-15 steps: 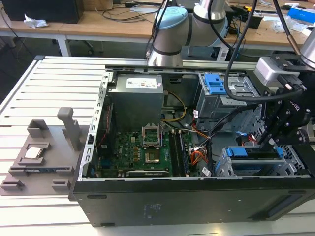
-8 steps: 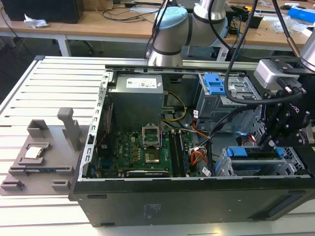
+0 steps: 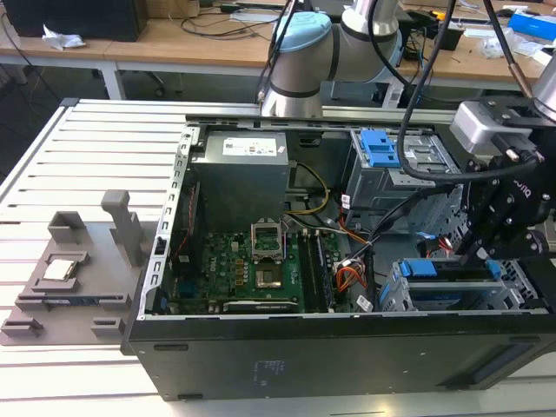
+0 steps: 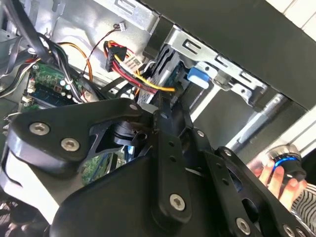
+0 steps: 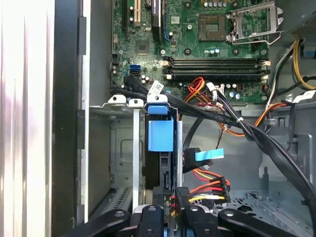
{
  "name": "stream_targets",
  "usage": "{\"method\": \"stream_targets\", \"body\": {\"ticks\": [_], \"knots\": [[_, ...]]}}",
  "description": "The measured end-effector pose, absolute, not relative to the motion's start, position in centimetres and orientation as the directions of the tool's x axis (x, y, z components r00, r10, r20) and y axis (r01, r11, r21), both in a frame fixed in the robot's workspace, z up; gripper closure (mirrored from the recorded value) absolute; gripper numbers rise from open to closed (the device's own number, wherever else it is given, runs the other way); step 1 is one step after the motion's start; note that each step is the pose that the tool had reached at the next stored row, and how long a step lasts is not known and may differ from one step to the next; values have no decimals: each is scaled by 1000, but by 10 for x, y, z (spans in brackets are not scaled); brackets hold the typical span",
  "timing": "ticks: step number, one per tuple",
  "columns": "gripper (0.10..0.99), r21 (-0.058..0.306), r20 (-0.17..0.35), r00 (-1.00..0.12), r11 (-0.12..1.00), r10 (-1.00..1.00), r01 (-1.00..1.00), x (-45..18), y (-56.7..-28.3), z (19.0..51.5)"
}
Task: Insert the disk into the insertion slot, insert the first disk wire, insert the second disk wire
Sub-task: 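Insert the first disk wire, then insert the second disk wire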
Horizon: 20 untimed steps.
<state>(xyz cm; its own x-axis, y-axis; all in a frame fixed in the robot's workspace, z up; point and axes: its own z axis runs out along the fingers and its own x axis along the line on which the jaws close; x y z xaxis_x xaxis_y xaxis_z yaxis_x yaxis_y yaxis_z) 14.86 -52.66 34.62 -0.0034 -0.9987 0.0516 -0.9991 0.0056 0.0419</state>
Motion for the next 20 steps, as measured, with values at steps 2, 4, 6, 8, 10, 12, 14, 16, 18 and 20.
{"method": "stream_targets", "body": {"ticks": [2, 4, 6, 8, 10, 12, 14, 16, 18, 20], "knots": [[843, 42, 52, -3, 6, -999, -999, 149, -527, 357], [843, 42, 52, -3, 6, -999, -999, 149, -526, 366], [843, 42, 52, -3, 6, -999, -999, 149, -525, 370], [925, 42, 52, -3, 6, -999, -999, 149, -524, 373], [980, 42, 52, -3, 6, -999, -999, 149, -523, 374], [980, 42, 51, -3, 6, -999, -999, 149, -522, 375], [980, 42, 52, -3, 6, -999, -999, 149, -522, 375], [980, 42, 52, -3, 6, -999, -999, 149, -522, 375], [980, 42, 52, -3, 6, -999, -999, 149, -522, 375], [980, 42, 52, -3, 6, -999, -999, 149, -522, 375]]}}
